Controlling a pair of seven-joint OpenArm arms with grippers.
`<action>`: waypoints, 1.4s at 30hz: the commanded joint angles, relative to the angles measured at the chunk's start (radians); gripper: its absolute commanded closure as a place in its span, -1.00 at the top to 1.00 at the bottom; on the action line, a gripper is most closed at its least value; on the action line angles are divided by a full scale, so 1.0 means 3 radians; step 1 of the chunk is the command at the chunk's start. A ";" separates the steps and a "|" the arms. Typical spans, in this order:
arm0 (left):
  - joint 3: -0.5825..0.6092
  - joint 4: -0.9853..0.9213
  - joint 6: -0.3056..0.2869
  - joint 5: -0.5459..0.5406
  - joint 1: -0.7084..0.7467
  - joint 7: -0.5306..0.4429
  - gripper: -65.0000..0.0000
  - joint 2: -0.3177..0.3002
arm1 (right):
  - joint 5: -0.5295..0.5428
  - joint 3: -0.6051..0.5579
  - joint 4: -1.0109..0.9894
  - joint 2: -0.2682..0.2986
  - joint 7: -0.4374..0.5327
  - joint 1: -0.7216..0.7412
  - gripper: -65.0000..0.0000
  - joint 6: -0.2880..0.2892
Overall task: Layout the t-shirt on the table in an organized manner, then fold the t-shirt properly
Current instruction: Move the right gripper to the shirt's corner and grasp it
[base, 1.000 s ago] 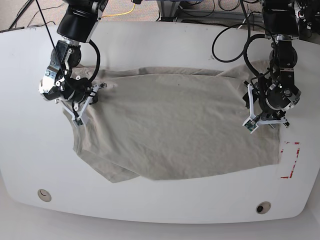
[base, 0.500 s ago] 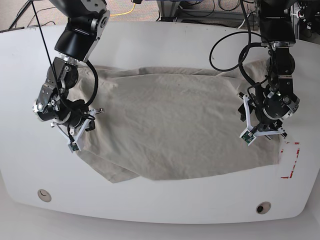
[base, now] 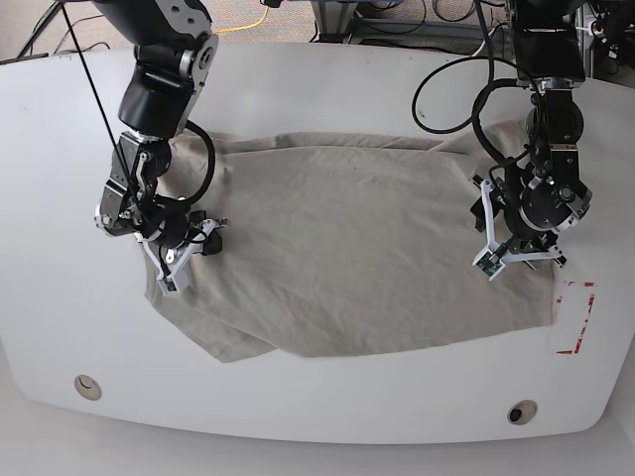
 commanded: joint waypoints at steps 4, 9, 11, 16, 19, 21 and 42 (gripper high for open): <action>-0.0026 0.0059 0.0008 0.0000 -0.0028 -0.0024 -0.02 -0.0048 | 0.0039 0.0011 -0.0323 0.0263 0.0349 0.0107 -0.96 0.0005; -0.0026 0.0064 0.0008 0.0000 0.0008 -0.0024 -0.02 -0.0048 | 0.0045 0.0026 -0.0513 0.0473 0.0482 0.0086 -0.96 0.0005; -0.0026 0.0064 0.0008 0.0000 0.0008 -0.0024 -0.02 -0.0048 | 0.0070 0.0032 -0.0543 0.0570 0.0482 0.0030 -0.96 0.0005; -0.0026 0.0064 0.0008 0.0000 0.0008 -0.0024 -0.02 -0.0048 | 0.0075 0.0037 -0.0436 0.0662 0.0482 -0.0129 -0.96 0.0005; -0.0026 0.0064 0.0008 0.0000 0.0008 -0.0024 -0.02 -0.0048 | 0.0075 0.0037 -0.0334 0.0662 0.0482 -0.0241 -0.96 0.0005; -0.0026 0.0064 0.0008 0.0000 0.0008 -0.0024 -0.02 -0.0048 | 0.0075 0.0042 -0.0272 0.0652 0.0446 -0.0308 -0.97 0.0005; -0.0011 0.0064 0.0008 0.0005 -0.0008 -0.0024 -0.02 -0.0042 | 0.0070 0.0042 0.0848 0.0386 -0.0163 -0.0615 -0.96 0.0005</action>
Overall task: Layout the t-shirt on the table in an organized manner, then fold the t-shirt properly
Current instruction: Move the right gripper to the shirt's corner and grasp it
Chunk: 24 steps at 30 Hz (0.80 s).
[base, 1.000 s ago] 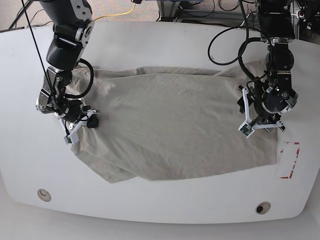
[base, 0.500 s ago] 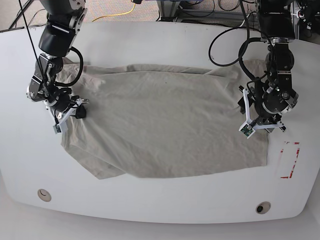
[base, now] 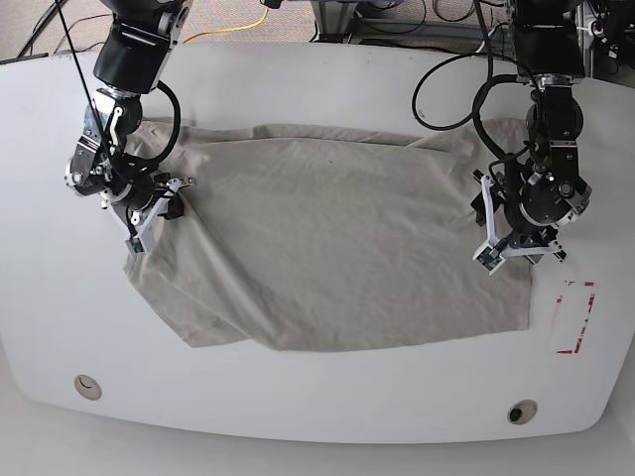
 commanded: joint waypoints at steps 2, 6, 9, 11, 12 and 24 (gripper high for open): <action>-0.0012 0.0062 0.0008 -0.0004 -0.0071 -0.0032 -0.02 -0.0036 | -0.0004 0.0014 0.0347 0.0061 -0.0126 0.0089 -0.93 -0.0006; -0.0012 0.0062 0.0008 -0.0004 -0.0066 -0.0032 -0.02 -0.0036 | -0.0014 0.0178 0.0648 0.0045 -0.0392 0.0212 -0.50 -0.0006; -0.0007 0.0062 0.0008 -0.0004 -0.0061 -0.0032 -0.02 -0.0036 | -0.0009 0.0392 0.0817 0.0040 -0.0571 0.0258 -0.12 -0.0006; -0.0007 0.0062 0.0008 -0.0004 -0.0061 -0.0032 -0.02 -0.0036 | -0.0014 0.0515 0.0940 0.0040 -0.0643 0.0263 0.07 -0.0006; -0.0007 0.0062 0.0008 -0.0004 -0.0061 -0.0032 -0.02 -0.0036 | -0.0019 0.0556 0.0981 0.0040 -0.0653 0.0263 0.10 -0.0006; -0.0007 0.0057 0.0008 -0.0004 -0.0061 -0.0032 -0.02 -0.0036 | 0.0007 0.1257 0.1058 0.0153 -0.1108 -0.0080 0.09 -0.0006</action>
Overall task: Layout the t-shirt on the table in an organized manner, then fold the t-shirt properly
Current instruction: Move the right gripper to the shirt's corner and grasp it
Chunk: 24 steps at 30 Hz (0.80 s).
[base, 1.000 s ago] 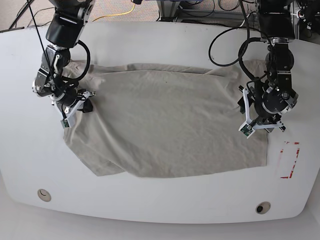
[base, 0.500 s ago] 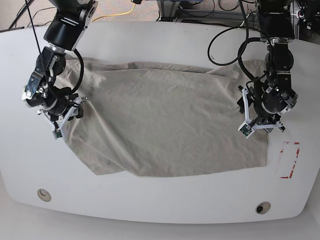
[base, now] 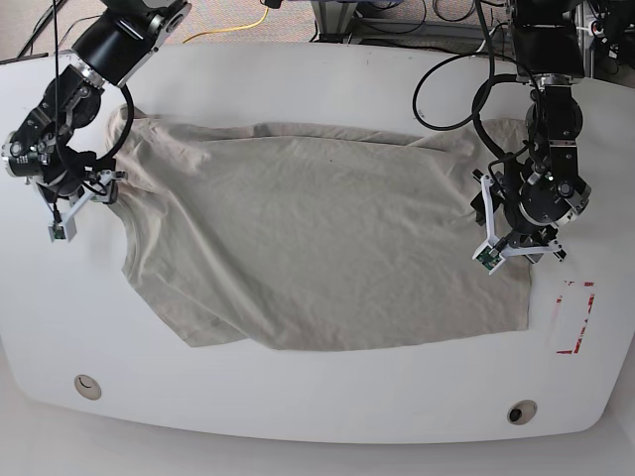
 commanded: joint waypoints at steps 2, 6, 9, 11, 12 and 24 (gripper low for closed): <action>-0.0012 0.0057 0.0007 -0.0008 -0.0062 -0.0033 -0.02 -0.0032 | 0.0032 0.0204 0.0063 0.0089 -0.0079 -0.0061 0.09 0.0002; -0.0012 0.0047 0.0007 -0.0008 -0.0062 -0.0033 -0.02 -0.0032 | 0.0032 0.0368 0.0063 0.0089 -0.0222 -0.0199 0.10 0.0002; -0.0012 0.0042 0.0007 -0.0008 -0.0062 -0.0033 -0.02 -0.0032 | 0.0042 0.0445 0.0063 0.0089 -0.0235 -0.0307 0.11 0.0002; -0.0012 0.0042 0.0007 -0.0008 -0.0062 -0.0033 -0.02 -0.0032 | 0.0099 0.0486 0.0053 0.0089 -0.0235 -0.0378 0.11 0.0002; -0.0012 0.0042 0.0007 -0.0008 -0.0062 -0.0033 -0.02 -0.0032 | 0.0155 0.0491 0.0048 0.0089 -0.0235 -0.0419 0.11 0.0002; 0.0111 0.0037 0.0007 -0.0008 -0.0062 -0.0033 -0.02 -0.0032 | 0.0932 0.0501 0.0048 -0.0059 -0.0235 -0.0716 0.54 0.0002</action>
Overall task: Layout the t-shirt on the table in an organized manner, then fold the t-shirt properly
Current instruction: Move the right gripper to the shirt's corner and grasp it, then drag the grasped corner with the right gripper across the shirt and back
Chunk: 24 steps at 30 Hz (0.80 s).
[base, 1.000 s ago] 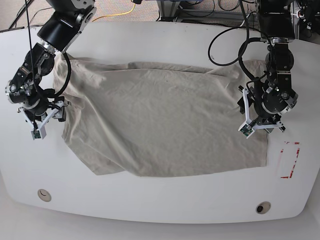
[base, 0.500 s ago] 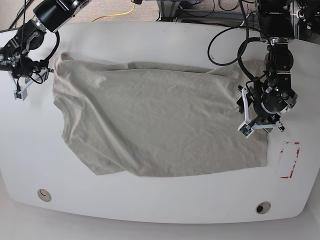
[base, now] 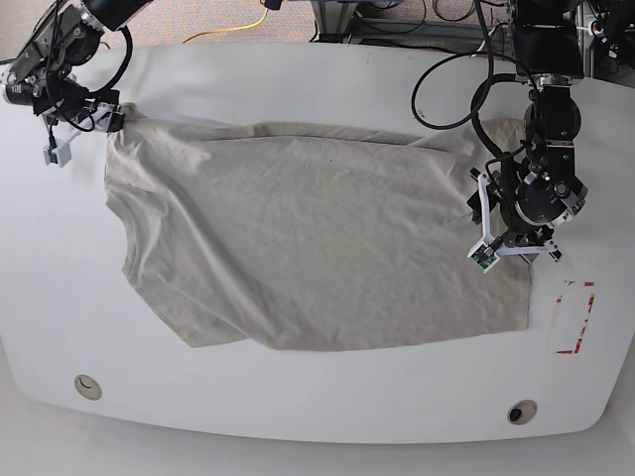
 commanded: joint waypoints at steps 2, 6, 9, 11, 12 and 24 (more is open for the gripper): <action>0.0038 0.0047 0.0008 -0.0005 -0.0062 -0.0032 -0.02 -0.0034 | 0.0189 0.0004 0.0059 0.0014 0.0050 0.0016 0.72 0.0005; 0.0054 0.0047 0.0008 -0.0005 -0.0062 -0.0032 -0.02 -0.0034 | 0.0255 0.0004 0.0059 -0.0016 0.0050 0.0016 0.91 0.0005; 0.0054 0.0052 0.0008 -0.0005 -0.0057 -0.0032 -0.02 -0.0034 | 0.0266 0.0004 0.0059 -0.0027 0.0050 0.0016 0.91 0.0005; 0.0054 0.0052 0.0008 -0.0005 -0.0057 -0.0032 -0.02 -0.0034 | 0.0266 0.0004 0.0059 -0.0027 0.0050 0.0006 0.91 0.0005; 0.0054 0.0052 0.0008 -0.0005 -0.0057 -0.0032 -0.02 -0.0034 | 0.0266 0.0004 0.0054 -0.0027 0.0050 0.0006 0.91 0.0005; 0.0054 0.0052 0.0008 -0.0005 -0.0057 -0.0032 -0.02 -0.0034 | 0.0276 0.0004 -0.0278 -0.0119 0.0050 0.0006 0.33 0.0005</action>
